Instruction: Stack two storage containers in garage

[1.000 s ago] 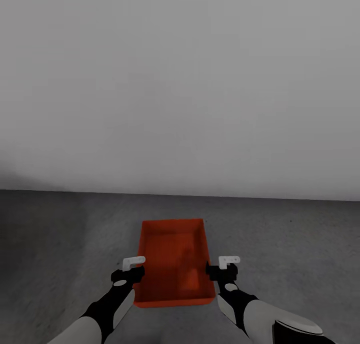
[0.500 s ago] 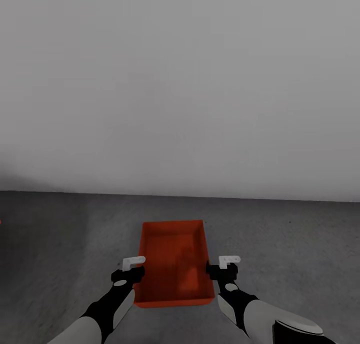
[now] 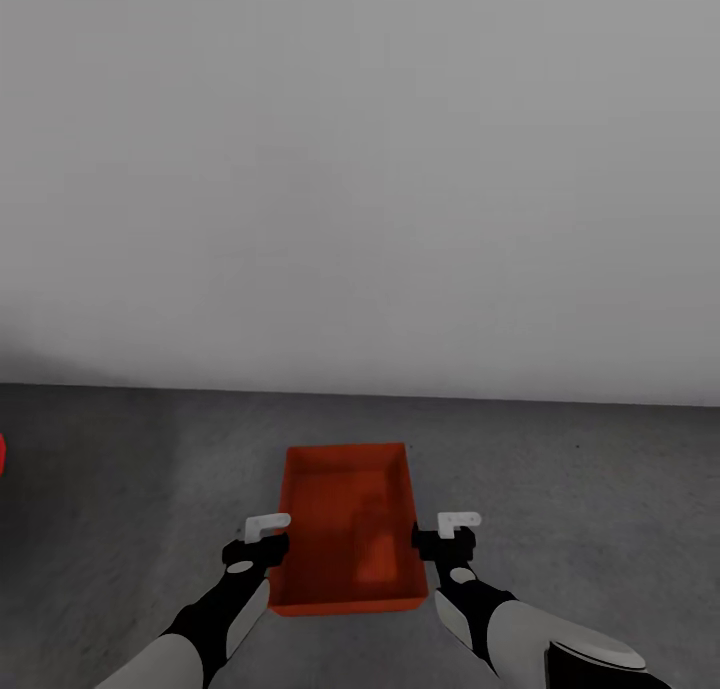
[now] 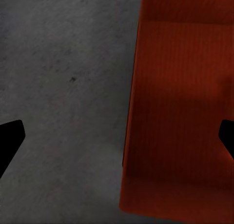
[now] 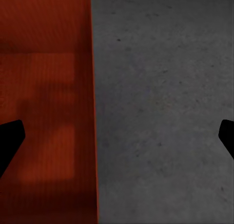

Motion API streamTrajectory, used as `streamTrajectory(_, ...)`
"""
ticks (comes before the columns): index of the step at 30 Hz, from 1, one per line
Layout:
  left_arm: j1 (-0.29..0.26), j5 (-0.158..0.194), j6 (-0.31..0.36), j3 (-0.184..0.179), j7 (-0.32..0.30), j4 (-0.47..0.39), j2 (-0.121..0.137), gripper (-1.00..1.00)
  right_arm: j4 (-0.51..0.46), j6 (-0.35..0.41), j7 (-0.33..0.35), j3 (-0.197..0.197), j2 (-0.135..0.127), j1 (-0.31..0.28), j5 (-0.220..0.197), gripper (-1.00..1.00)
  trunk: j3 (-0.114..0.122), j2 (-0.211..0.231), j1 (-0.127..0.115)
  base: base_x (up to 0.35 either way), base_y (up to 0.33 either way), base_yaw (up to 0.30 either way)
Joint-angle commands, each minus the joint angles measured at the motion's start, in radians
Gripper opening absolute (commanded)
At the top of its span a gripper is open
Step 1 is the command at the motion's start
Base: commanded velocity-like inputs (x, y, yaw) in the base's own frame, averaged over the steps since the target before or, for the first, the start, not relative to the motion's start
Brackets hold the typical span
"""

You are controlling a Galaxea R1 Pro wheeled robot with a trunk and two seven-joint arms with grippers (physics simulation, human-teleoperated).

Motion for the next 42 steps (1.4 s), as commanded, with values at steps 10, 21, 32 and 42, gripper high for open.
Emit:
streamTrajectory(10,0.000,0.007,0.003,0.014,0.008,-0.007,0.001,1.00,0.000,-0.001,-0.005,0.008,0.000,0.000,-0.006,1.00,0.031,0.070,-0.038,0.000,0.000,0.000)
streamTrajectory(21,0.000,0.007,0.003,0.015,0.008,-0.014,0.001,1.00,0.000,-0.001,-0.005,0.008,-0.001,0.000,-0.006,1.00,0.031,0.070,-0.038,0.000,0.000,0.000)
streamTrajectory(32,0.000,0.008,0.006,0.015,0.008,-0.007,-0.002,1.00,0.000,-0.001,-0.005,0.008,-0.001,0.000,-0.007,1.00,0.031,0.070,-0.038,-0.211,0.000,0.000)
streamTrajectory(42,0.000,0.009,0.013,0.015,0.008,-0.003,-0.002,1.00,0.000,-0.001,-0.005,0.007,0.000,0.000,-0.008,1.00,0.031,0.070,-0.038,-0.343,0.000,0.000)
